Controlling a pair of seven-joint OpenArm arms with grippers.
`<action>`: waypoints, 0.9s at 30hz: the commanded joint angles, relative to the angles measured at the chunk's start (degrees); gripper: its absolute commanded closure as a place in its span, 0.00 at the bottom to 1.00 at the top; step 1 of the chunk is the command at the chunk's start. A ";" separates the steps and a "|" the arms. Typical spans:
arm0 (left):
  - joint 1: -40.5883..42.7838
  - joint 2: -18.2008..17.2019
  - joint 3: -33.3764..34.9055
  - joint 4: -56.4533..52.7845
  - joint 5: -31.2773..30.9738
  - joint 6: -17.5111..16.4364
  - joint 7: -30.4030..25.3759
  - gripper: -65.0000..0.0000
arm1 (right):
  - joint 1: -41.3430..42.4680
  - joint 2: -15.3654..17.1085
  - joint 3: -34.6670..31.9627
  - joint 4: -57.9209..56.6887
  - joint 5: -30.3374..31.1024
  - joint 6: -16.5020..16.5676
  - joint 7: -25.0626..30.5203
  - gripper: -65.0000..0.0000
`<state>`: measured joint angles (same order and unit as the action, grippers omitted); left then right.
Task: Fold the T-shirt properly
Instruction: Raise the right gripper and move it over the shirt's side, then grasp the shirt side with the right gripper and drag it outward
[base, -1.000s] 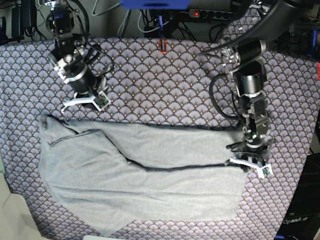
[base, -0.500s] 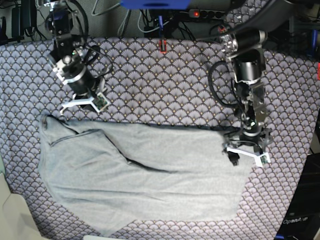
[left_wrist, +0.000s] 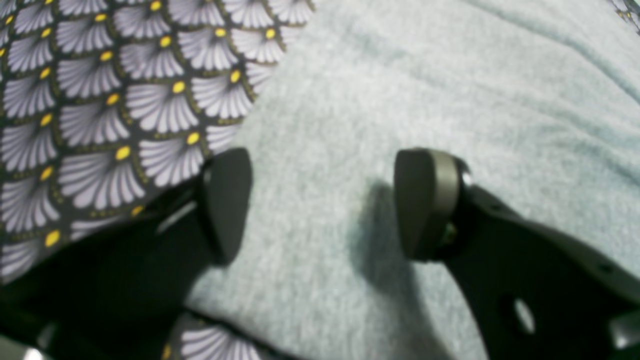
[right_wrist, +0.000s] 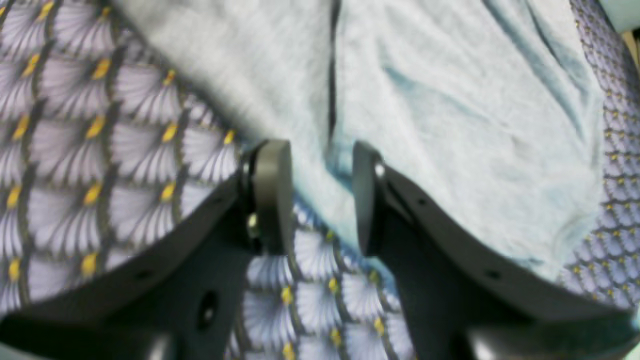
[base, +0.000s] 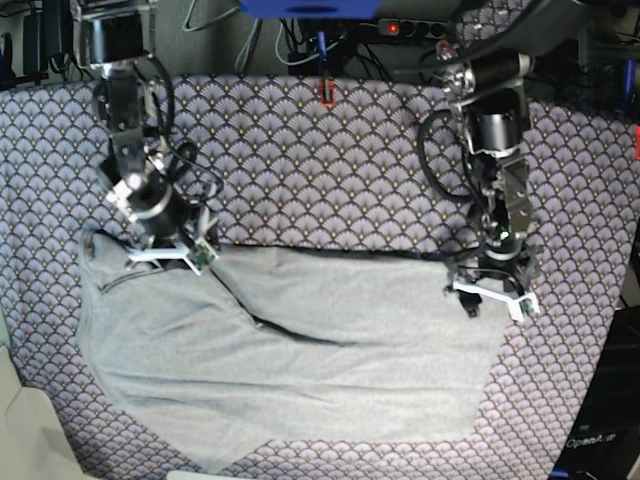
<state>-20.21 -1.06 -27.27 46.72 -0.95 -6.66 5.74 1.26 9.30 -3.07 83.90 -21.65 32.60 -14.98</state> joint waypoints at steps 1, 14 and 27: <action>-0.50 -0.21 0.15 1.32 -0.24 -0.25 -0.42 0.34 | 1.78 0.41 -0.14 -0.34 0.59 0.06 1.49 0.64; 0.29 -0.21 0.15 1.41 0.03 -0.25 -0.42 0.34 | 8.81 0.33 -0.23 -10.89 0.59 0.06 2.10 0.63; 0.29 -0.21 0.15 1.24 0.12 -0.25 -0.42 0.34 | 10.83 0.41 -0.23 -14.32 0.59 -0.03 3.77 0.64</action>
<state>-18.92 -1.08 -27.22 47.42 -0.71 -7.07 4.91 10.79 9.37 -3.42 68.88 -21.63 33.01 -12.34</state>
